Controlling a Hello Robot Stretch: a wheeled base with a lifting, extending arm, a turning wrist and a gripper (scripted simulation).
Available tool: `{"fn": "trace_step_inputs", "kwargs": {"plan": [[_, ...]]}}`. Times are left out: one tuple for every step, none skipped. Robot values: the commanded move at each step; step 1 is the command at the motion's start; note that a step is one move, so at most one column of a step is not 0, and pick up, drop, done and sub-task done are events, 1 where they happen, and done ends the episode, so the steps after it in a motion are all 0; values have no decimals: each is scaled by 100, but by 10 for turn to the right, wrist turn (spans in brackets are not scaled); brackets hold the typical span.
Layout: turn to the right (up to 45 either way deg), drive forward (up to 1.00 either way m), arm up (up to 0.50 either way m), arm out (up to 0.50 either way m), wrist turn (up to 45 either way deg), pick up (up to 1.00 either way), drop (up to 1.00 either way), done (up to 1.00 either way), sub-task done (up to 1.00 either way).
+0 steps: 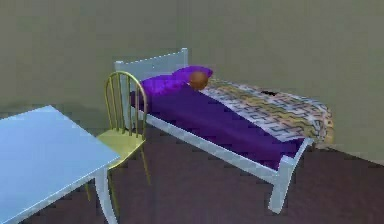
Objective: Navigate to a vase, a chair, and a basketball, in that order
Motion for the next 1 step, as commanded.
{"fn": "trace_step_inputs", "kwargs": {"plan": [[0, 85, 0, 0, 0, 0, 0, 0, 0]]}}
